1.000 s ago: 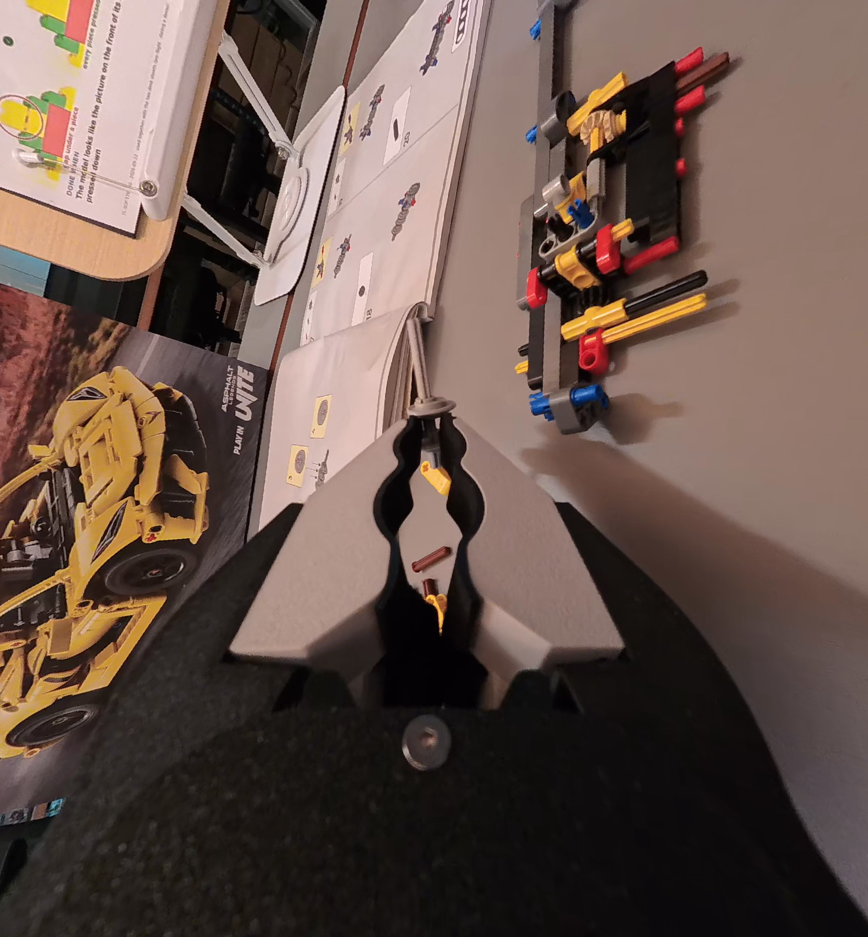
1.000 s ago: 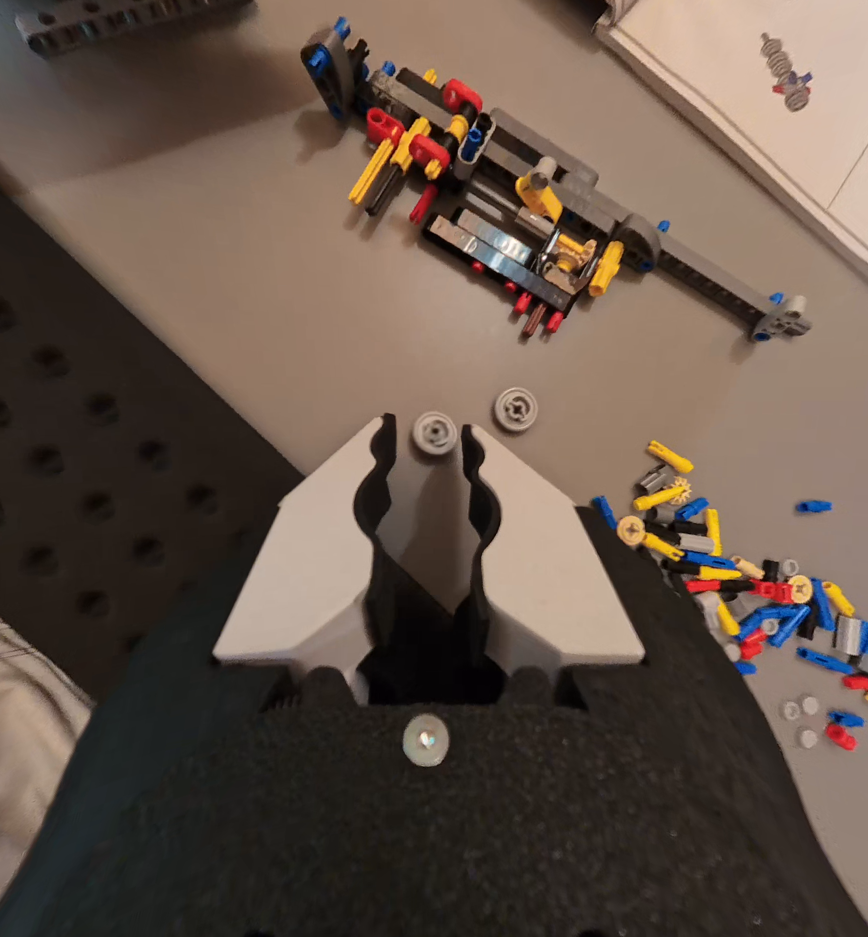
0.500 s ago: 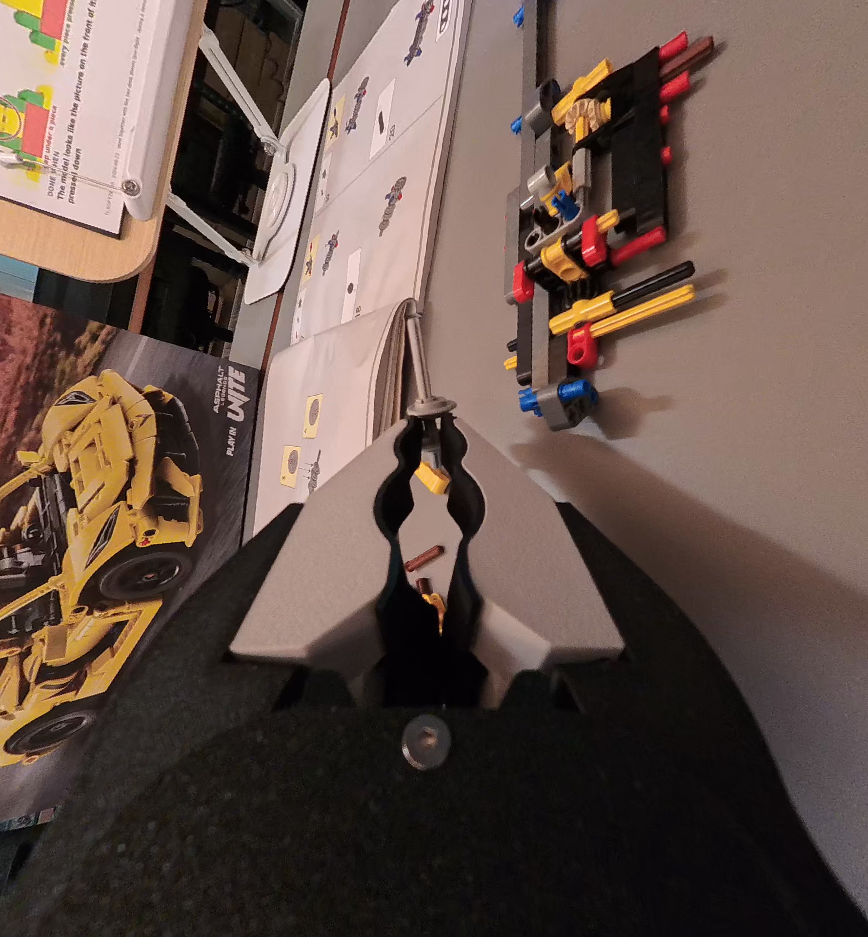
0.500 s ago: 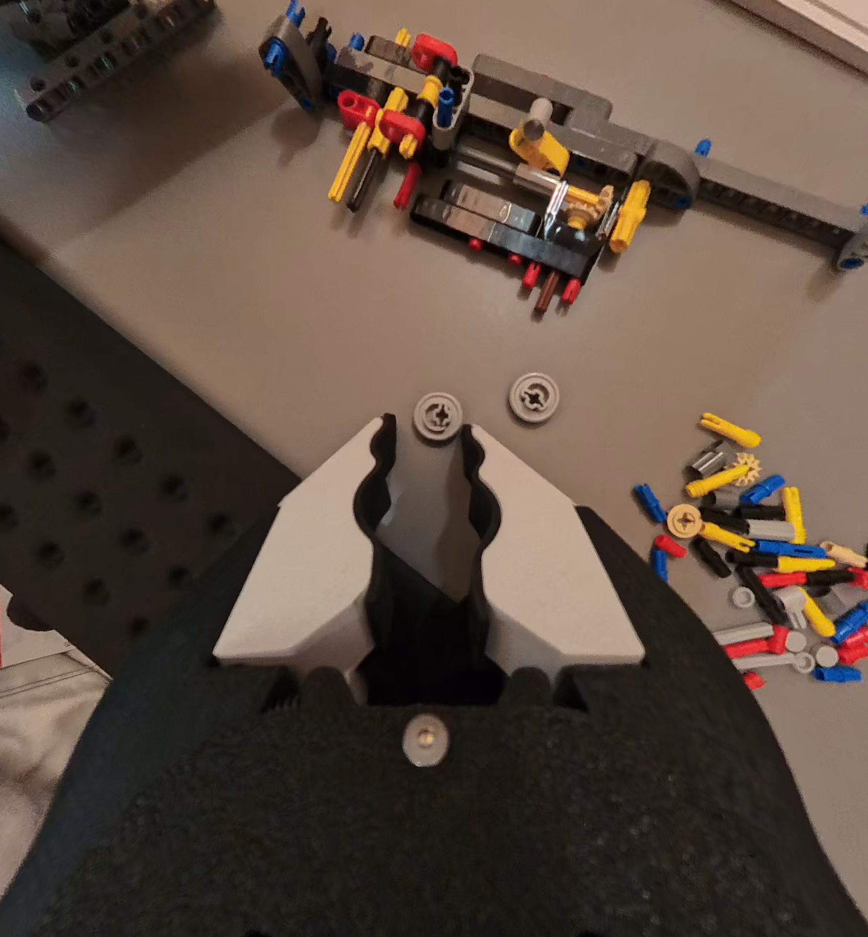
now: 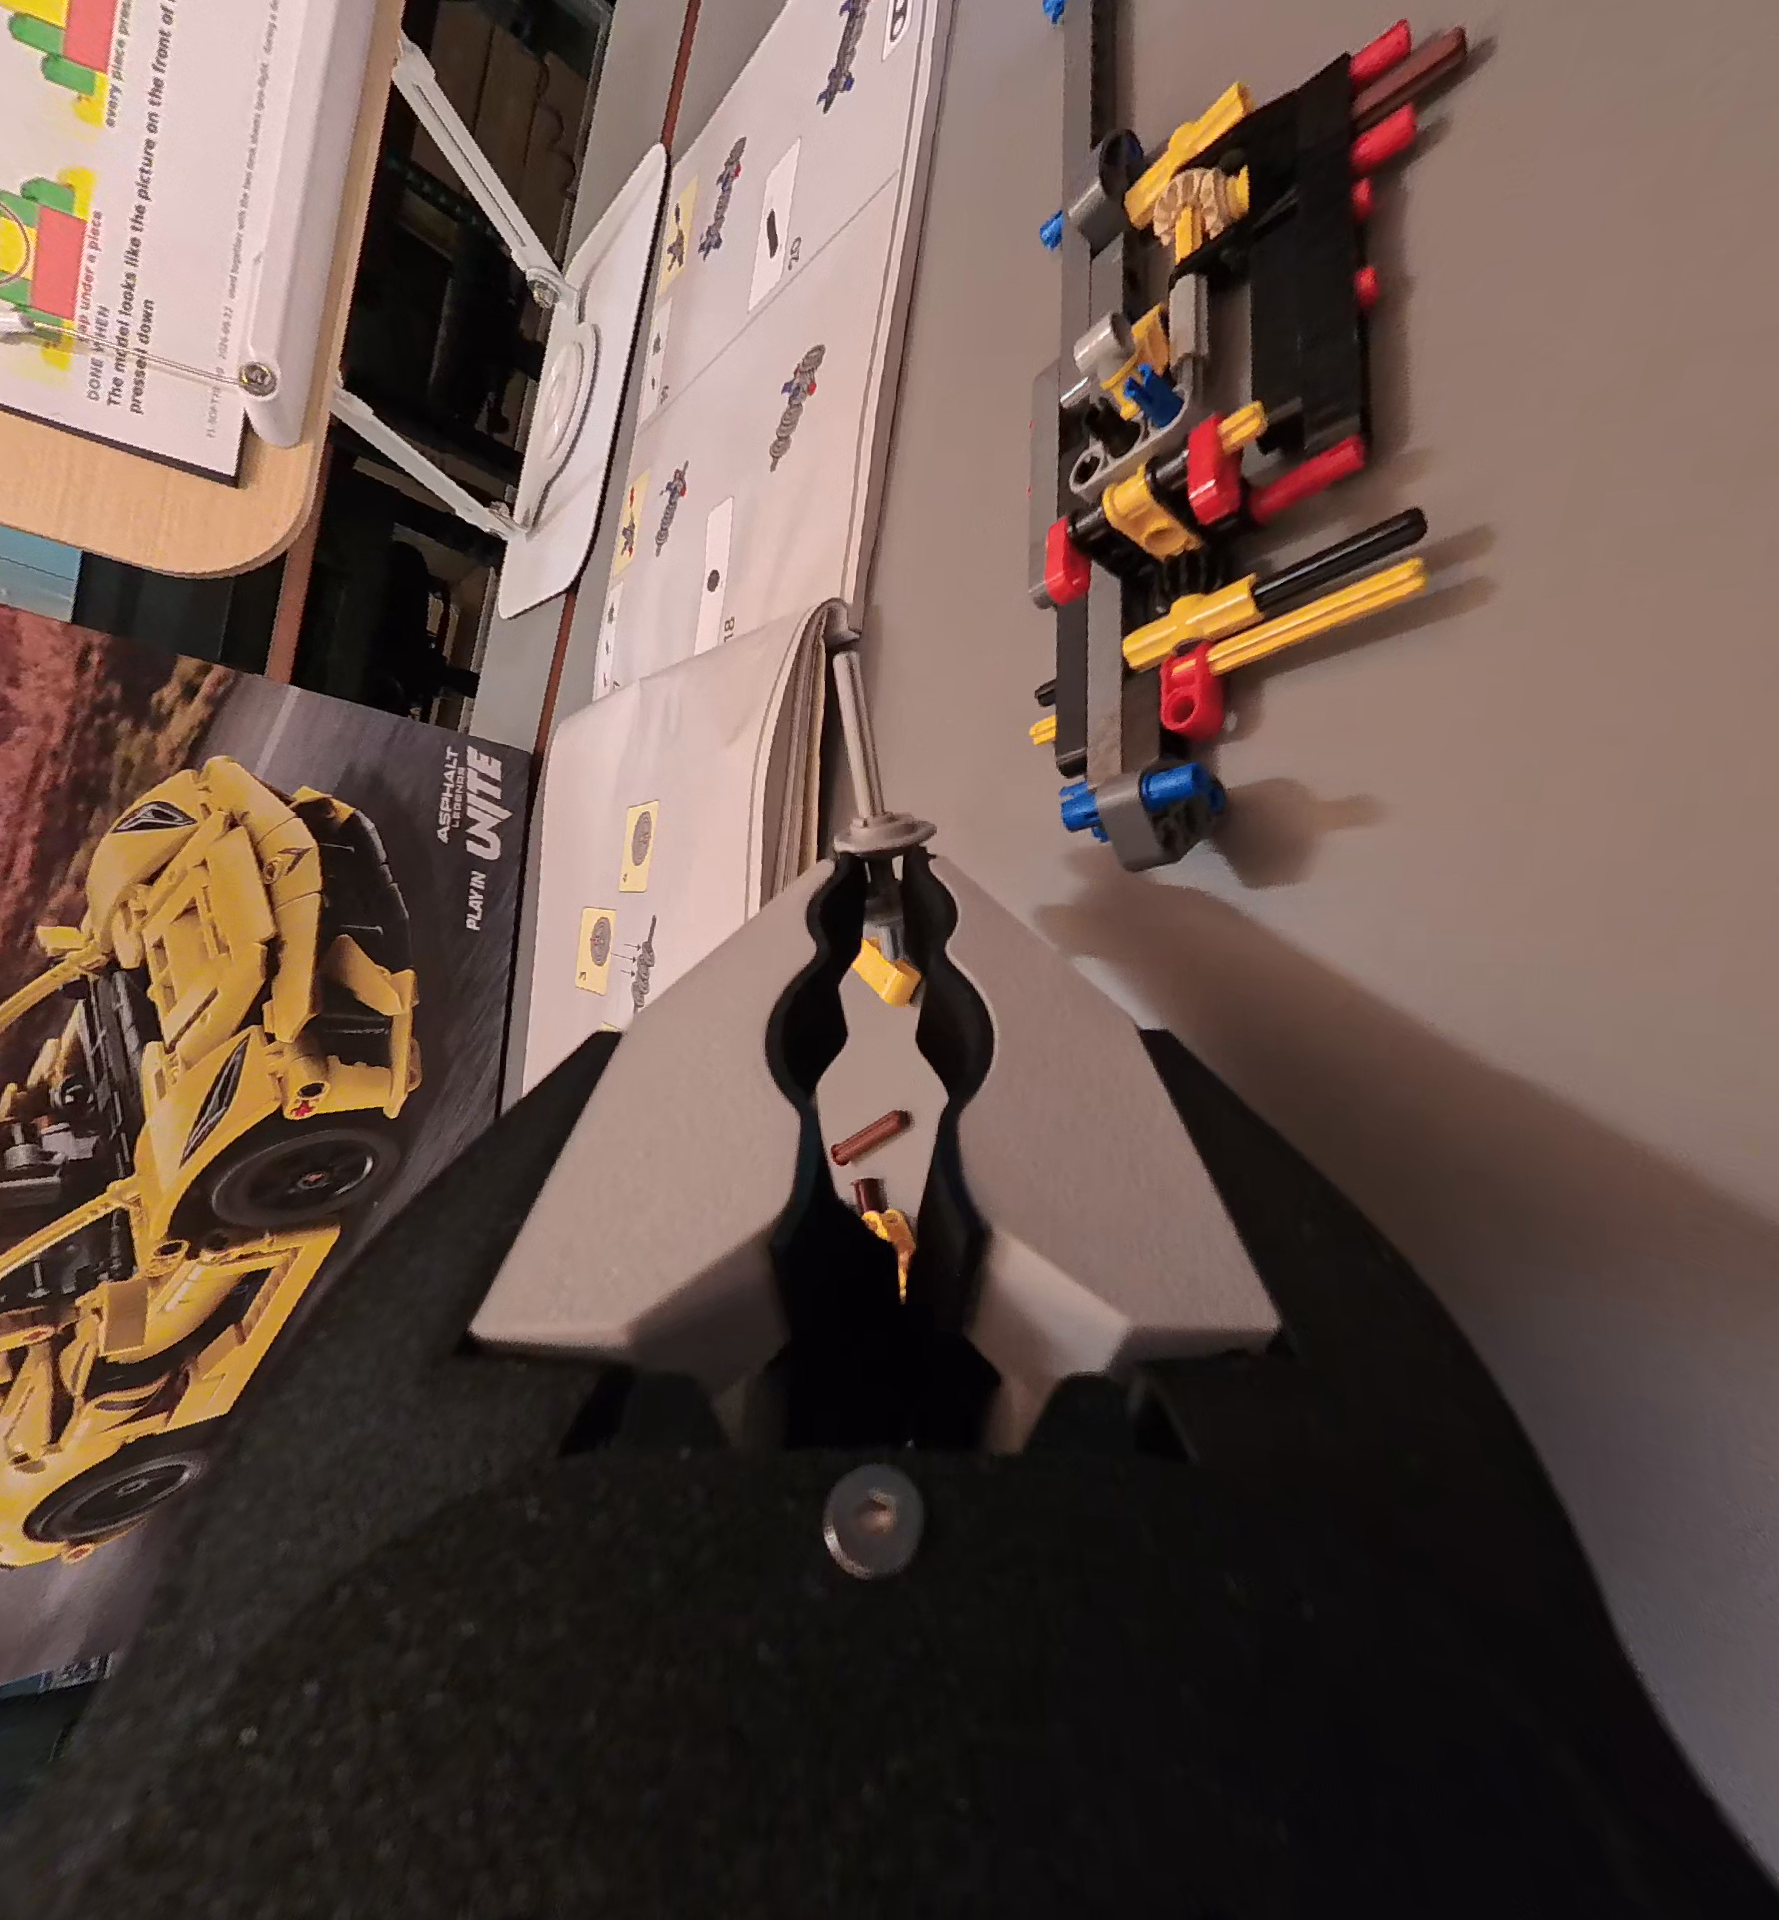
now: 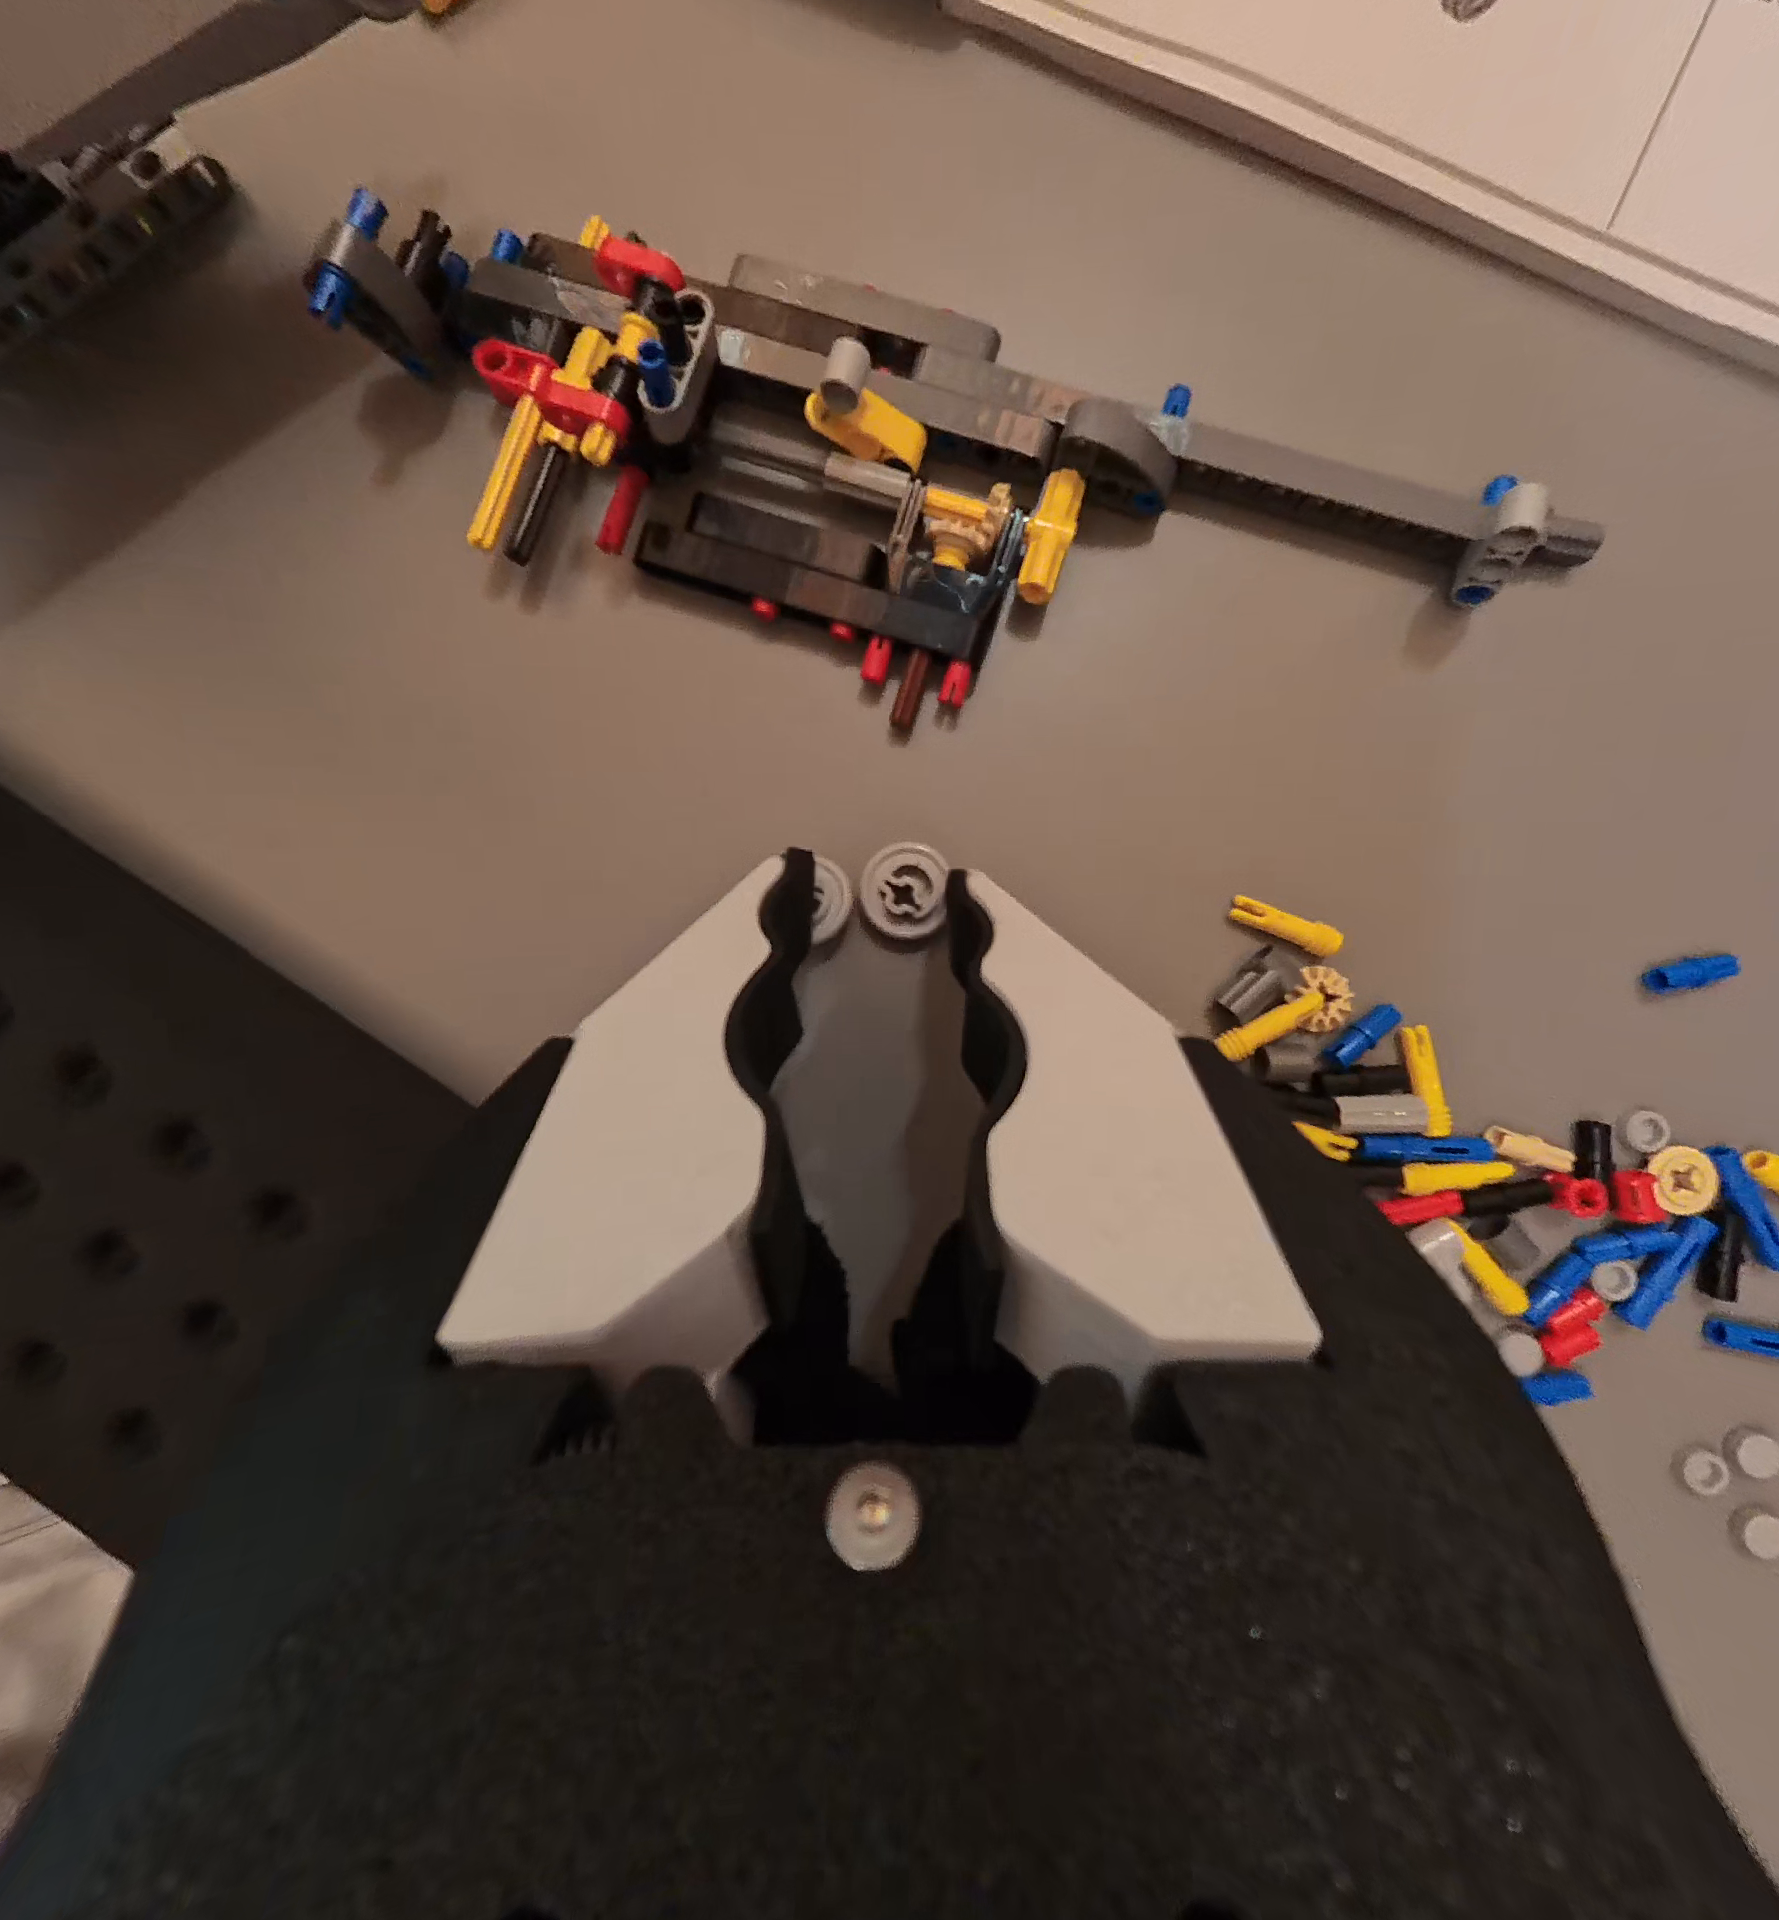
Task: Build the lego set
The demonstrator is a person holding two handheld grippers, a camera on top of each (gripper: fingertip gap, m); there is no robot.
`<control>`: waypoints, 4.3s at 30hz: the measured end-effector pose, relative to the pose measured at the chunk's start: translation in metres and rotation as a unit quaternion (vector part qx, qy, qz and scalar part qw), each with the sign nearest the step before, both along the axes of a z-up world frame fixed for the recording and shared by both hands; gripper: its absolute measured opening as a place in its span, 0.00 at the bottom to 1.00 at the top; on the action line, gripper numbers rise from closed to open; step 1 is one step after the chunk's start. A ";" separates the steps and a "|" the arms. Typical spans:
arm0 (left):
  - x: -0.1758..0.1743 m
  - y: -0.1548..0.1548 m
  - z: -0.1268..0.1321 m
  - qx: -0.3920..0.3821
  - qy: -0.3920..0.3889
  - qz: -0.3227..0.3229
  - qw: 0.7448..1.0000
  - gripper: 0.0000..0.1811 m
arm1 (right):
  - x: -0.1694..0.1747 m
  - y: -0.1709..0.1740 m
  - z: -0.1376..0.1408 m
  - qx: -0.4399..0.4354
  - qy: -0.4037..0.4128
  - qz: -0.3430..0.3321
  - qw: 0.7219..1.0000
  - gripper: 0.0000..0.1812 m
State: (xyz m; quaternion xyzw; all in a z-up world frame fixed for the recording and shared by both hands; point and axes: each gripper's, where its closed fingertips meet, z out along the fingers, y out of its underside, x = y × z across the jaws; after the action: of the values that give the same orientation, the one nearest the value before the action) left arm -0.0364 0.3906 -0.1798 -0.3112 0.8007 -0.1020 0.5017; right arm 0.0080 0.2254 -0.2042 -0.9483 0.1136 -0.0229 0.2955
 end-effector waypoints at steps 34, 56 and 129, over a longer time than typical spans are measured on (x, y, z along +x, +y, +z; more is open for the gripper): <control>0.000 -0.019 0.011 -0.033 -0.025 -0.038 0.998 0.03 | -0.005 0.002 -0.007 -0.008 -0.039 0.017 0.999 0.10; -0.014 -0.086 0.023 -0.199 -0.002 -0.174 0.965 0.03 | -0.052 0.065 0.084 0.369 0.207 0.231 0.876 0.10; -0.001 -0.079 0.030 -0.325 -0.004 -0.118 0.938 0.01 | -0.038 0.085 0.081 0.307 -0.015 0.212 0.928 0.26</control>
State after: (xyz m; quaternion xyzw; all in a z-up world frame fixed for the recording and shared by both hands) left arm -0.0376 0.3119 -0.1497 -0.3601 0.7530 -0.4167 0.3602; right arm -0.0300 0.3104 -0.1235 -0.8131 -0.0927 0.0615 0.5714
